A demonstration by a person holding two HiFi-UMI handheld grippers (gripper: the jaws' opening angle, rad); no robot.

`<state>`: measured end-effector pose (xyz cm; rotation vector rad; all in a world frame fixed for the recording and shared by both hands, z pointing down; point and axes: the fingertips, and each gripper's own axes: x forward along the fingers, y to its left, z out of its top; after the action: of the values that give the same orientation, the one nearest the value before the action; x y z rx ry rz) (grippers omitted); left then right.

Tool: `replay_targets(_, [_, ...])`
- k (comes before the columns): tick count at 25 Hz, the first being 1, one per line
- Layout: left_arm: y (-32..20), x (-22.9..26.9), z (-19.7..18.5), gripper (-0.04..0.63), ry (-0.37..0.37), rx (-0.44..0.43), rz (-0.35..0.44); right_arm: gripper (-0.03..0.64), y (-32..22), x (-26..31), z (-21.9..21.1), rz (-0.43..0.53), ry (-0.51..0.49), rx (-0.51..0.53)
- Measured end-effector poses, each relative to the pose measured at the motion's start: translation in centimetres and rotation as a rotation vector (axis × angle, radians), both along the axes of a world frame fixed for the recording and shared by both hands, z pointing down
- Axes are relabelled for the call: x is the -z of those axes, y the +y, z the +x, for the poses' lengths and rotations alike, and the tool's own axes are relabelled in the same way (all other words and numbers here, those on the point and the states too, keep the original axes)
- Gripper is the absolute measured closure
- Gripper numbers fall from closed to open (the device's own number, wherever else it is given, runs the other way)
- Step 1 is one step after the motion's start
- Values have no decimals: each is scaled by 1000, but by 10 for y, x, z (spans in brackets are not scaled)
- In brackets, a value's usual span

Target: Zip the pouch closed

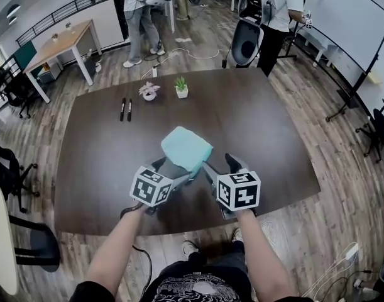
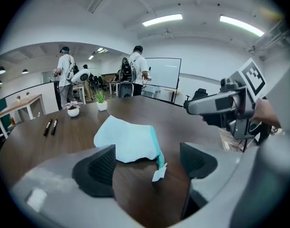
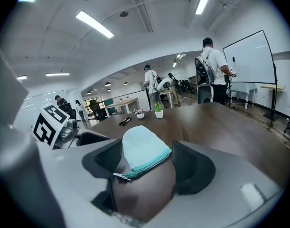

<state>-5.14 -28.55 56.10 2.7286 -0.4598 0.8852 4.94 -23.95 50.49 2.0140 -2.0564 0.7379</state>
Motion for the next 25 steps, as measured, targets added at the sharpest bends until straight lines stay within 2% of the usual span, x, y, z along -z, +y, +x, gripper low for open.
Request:
replay_targets(8, [19,-33,1,209,-110,-126,-19,295,6,-12,-3,-23,-16,1])
replay_targets(12, [26,-51,1,259,-169,-182,-23,301,7,-16,-2,-30,-19,-4])
replay_targets(15, [28,-61,1,321,-206,-215,-9,302,10,-17,1,-36,-17,-12])
replay_targets(18, [28,-67,1,379,-226,-239,4,304,13,-22,4,-48,-4,-20])
replay_targets(25, [35,-75,6,433,-258,-290,18,310,21,-27,11,-71,3,-39])
